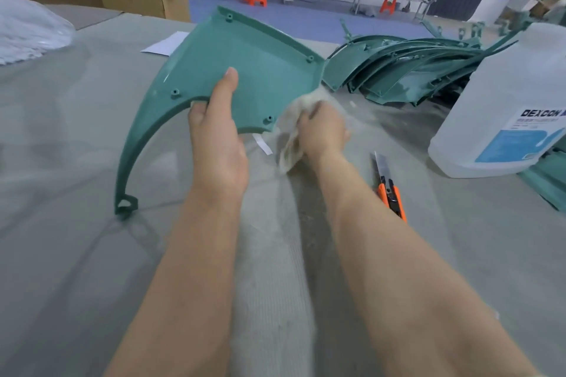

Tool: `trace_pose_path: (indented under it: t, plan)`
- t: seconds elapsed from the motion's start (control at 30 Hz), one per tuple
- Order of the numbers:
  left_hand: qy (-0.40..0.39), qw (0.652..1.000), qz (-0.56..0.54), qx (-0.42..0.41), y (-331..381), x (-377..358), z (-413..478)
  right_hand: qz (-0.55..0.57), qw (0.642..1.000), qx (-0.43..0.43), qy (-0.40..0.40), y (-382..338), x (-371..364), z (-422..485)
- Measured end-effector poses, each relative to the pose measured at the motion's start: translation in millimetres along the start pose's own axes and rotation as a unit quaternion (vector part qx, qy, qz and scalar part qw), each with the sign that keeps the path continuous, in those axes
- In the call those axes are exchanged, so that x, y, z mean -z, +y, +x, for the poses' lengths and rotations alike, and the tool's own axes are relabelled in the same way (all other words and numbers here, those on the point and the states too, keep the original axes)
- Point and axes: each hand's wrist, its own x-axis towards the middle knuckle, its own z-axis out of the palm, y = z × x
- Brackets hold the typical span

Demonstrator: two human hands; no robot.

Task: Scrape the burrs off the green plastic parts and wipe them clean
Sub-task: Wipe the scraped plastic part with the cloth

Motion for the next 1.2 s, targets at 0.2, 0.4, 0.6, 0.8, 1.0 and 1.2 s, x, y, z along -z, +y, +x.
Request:
trace_pose_path:
  t: [0.2, 0.4, 0.6, 0.8, 1.0, 1.2]
  plan:
    - [-0.179, 0.973, -0.134, 0.056, 6, -7, -13, 0.529, 0.843, -0.098, -0.021, -24, 85, -24]
    - [-0.280, 0.934, -0.134, 0.175, -10, -19, -33, 0.717, 0.610, -0.161, -0.297, -13, 71, -86]
    - [-0.219, 0.971, 0.060, 0.070, -27, -20, -32, 0.785, 0.584, -0.129, -0.161, -4, 84, -81]
    - [-0.231, 0.965, 0.113, 0.054, -25, -11, -23, 0.509, 0.836, -0.108, 0.174, 26, 111, -61]
    - [-0.162, 0.967, 0.183, 0.069, -29, -12, -19, 0.350, 0.899, 0.212, 0.157, 5, 99, -84]
    - [-0.221, 0.960, 0.127, 0.117, -26, -16, -23, 0.164, 0.964, 0.199, 0.066, -11, 56, -88]
